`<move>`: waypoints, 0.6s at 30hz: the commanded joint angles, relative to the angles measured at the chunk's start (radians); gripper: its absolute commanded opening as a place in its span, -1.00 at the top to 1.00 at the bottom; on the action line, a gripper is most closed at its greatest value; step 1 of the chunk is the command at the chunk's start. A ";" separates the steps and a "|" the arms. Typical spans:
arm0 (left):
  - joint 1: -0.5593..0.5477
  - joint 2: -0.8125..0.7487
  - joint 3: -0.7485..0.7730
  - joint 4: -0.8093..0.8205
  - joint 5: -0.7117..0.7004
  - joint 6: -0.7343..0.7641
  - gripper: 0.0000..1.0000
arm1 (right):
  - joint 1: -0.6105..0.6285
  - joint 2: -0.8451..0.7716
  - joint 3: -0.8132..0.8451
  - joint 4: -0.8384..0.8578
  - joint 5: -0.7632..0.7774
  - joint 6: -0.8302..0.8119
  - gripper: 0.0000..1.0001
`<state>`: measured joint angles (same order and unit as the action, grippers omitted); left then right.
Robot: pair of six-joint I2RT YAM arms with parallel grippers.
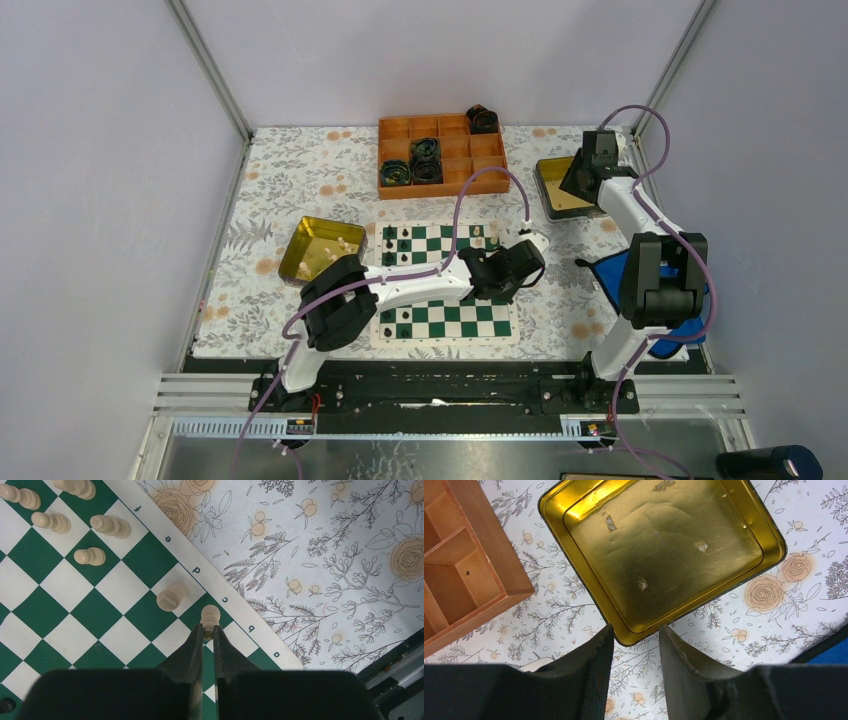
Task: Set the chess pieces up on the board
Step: Place the chess piece on the chessboard.
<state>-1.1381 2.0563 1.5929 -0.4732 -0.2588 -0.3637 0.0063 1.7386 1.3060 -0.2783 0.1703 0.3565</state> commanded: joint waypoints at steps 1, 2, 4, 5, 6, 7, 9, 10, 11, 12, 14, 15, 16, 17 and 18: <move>-0.003 0.013 0.004 0.007 -0.026 -0.015 0.93 | 0.000 -0.010 0.024 0.037 -0.006 0.006 0.09; -0.003 0.012 0.001 0.006 -0.025 -0.018 0.93 | -0.001 -0.010 0.023 0.037 -0.006 0.006 0.09; -0.003 0.011 -0.005 0.005 -0.022 -0.022 0.93 | 0.000 -0.011 0.021 0.037 -0.006 0.006 0.09; -0.003 0.009 -0.008 0.004 -0.021 -0.024 0.93 | 0.000 -0.011 0.021 0.037 -0.005 0.006 0.09; -0.003 0.007 -0.011 0.004 -0.020 -0.026 0.93 | 0.000 -0.011 0.021 0.038 -0.004 0.006 0.09; -0.003 0.003 -0.016 0.005 -0.019 -0.028 0.93 | 0.000 -0.012 0.020 0.037 -0.004 0.006 0.09; -0.003 -0.005 -0.026 0.004 -0.017 -0.034 0.93 | 0.000 -0.013 0.018 0.037 -0.004 0.005 0.09; -0.003 -0.009 -0.029 -0.001 -0.018 -0.038 0.93 | 0.000 -0.014 0.017 0.037 -0.004 0.004 0.09; -0.004 -0.014 -0.035 -0.002 -0.017 -0.041 0.94 | 0.000 -0.014 0.015 0.037 -0.003 0.004 0.09; -0.003 -0.020 -0.041 -0.001 -0.019 -0.045 0.93 | 0.000 -0.014 0.015 0.039 -0.003 0.004 0.09; -0.003 -0.027 -0.053 0.000 -0.022 -0.049 0.94 | 0.000 -0.014 0.013 0.039 -0.004 0.004 0.09; -0.003 -0.027 -0.057 0.000 -0.023 -0.049 0.94 | 0.000 -0.014 0.013 0.039 -0.006 0.004 0.09; -0.004 -0.026 -0.060 0.000 -0.022 -0.049 0.94 | 0.000 -0.016 0.013 0.039 -0.006 0.004 0.09; -0.004 -0.026 -0.063 0.000 -0.023 -0.050 0.94 | 0.000 -0.016 0.012 0.039 -0.006 0.004 0.09; -0.003 -0.024 -0.065 0.000 -0.023 -0.052 0.94 | 0.000 -0.016 0.012 0.040 -0.007 0.004 0.09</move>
<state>-1.1381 2.0567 1.5486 -0.4767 -0.2604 -0.3977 0.0063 1.7386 1.3060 -0.2764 0.1703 0.3565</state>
